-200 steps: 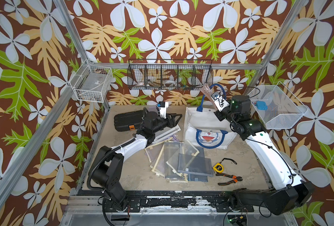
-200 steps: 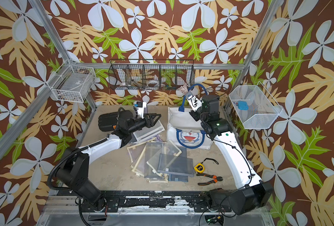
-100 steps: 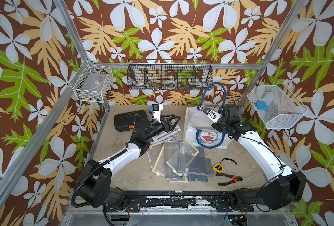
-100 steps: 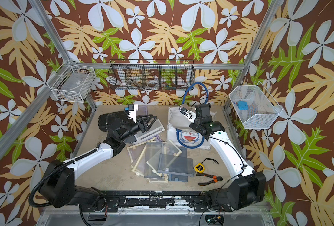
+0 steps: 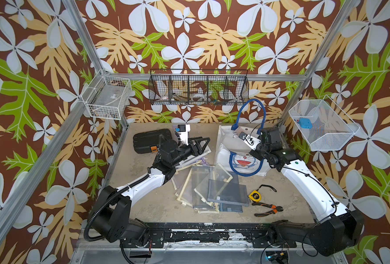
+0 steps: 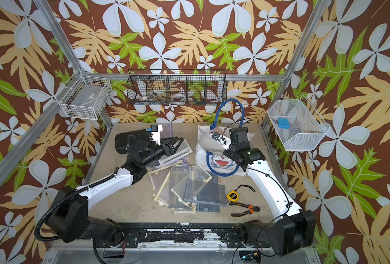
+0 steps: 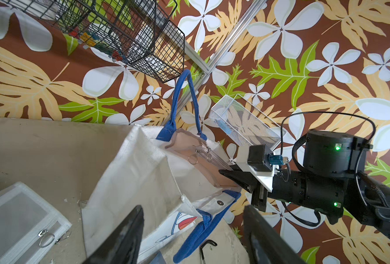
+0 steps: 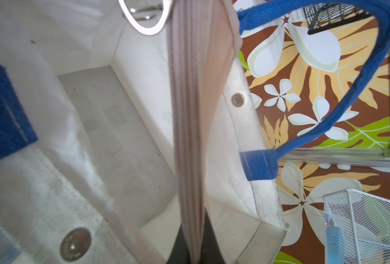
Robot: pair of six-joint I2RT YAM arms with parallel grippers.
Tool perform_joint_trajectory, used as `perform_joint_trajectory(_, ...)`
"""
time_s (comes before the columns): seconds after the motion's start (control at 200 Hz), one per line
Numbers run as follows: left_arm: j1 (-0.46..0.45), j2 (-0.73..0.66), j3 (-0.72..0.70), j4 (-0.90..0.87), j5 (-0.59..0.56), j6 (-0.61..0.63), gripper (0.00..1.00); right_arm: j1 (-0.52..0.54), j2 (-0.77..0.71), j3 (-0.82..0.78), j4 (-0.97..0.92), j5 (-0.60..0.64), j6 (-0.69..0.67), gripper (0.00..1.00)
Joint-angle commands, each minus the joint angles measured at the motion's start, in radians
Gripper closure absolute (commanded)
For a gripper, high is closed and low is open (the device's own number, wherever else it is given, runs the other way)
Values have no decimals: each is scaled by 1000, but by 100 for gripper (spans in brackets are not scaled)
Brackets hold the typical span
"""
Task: Put the pencil pouch into the canvas bag
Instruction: Place the pencil case in the canvas bag.
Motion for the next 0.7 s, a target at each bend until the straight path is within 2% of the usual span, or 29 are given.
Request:
perform_joint_trajectory(0.0, -3, 5, 5, 8, 10, -9, 30, 17, -2, -5, -6, -55, -12, 89)
perform_joint_trajectory(0.085, -3, 1, -2, 6, 7, -6, 30, 29, -20, -24, -7, -24, -18, 90)
perform_joint_trajectory(0.185, -3, 1, -4, 7, 7, -8, 30, 29, -57, -50, 1, -23, -18, 85)
perform_joint_trajectory(0.24, -3, 4, -4, 12, 9, -13, 30, 30, -76, -66, 8, -32, -13, 80)
perform_joint_trajectory(0.34, -3, 1, -11, 18, 17, -18, 30, 30, -88, -105, 35, -12, -10, 64)
perform_joint_trajectory(0.51, -5, -22, -41, 23, 15, -17, 30, 31, -44, -49, 40, 28, 29, 55)
perform_joint_trajectory(0.696, -9, -61, -44, 7, 28, 1, 28, 31, 60, 61, 31, 111, 114, 38)
